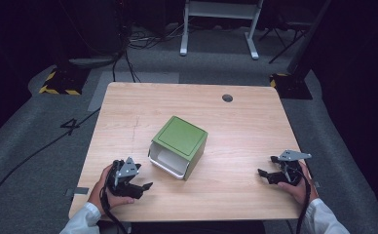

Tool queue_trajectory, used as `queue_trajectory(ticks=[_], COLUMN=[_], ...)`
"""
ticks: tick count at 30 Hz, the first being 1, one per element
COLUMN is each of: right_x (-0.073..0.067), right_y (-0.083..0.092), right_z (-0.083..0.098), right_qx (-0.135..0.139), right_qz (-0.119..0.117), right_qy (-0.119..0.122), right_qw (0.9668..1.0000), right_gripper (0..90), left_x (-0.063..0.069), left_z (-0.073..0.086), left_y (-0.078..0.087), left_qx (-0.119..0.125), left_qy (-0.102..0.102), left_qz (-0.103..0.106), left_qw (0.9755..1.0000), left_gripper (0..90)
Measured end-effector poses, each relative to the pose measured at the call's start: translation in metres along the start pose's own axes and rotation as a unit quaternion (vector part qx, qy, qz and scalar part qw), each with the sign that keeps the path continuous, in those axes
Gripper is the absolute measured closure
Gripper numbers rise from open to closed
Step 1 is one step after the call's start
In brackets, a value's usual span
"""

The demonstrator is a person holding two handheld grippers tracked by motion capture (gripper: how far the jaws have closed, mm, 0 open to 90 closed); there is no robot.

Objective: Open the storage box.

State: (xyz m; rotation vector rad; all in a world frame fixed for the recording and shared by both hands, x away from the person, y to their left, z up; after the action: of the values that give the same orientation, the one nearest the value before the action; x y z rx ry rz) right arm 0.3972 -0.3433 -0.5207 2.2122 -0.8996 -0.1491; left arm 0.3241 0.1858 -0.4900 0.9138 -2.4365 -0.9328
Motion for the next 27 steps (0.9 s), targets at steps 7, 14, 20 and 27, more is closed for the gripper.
queue_trajectory(ticks=[7, 14, 20, 27], right_x=[0.000, 0.000, 0.000, 0.000], right_y=[0.000, 0.000, 0.000, 0.000], right_z=[0.000, 0.000, 0.000, 0.000], right_qx=[0.000, 0.000, 0.000, 0.000], right_qz=[0.000, 0.000, -0.001, -0.001], right_qy=[0.000, 0.000, -0.001, -0.001], right_qw=[1.0000, 1.0000, 1.0000, 1.0000], right_gripper=[15.3, 15.4, 15.3, 15.3], left_x=[0.026, 0.045, 0.059, 0.064], left_z=[-0.016, -0.037, -0.053, -0.062], left_y=[-0.001, -0.005, -0.013, -0.032], left_qx=[0.006, 0.023, 0.027, 0.002], left_qy=[-0.030, -0.052, -0.072, -0.093], left_qz=[0.017, 0.028, 0.042, 0.045], left_qw=[0.9994, 0.9980, 0.9962, 0.9946], left_gripper=[24.3, 25.2, 25.2, 25.7])
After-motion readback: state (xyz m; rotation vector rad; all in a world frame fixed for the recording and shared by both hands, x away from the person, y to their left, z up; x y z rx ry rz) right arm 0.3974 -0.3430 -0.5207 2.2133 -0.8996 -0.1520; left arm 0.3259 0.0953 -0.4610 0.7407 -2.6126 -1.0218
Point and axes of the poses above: each handheld gripper's, and its own axes: y roughly backward along the jaws, z roughly out of its underside, x roughly to its right, the point moved 2 cm from there along -y, roughly forward along the jaws, and after that the axes turned 11 degrees about y, right-handed, at the moved point
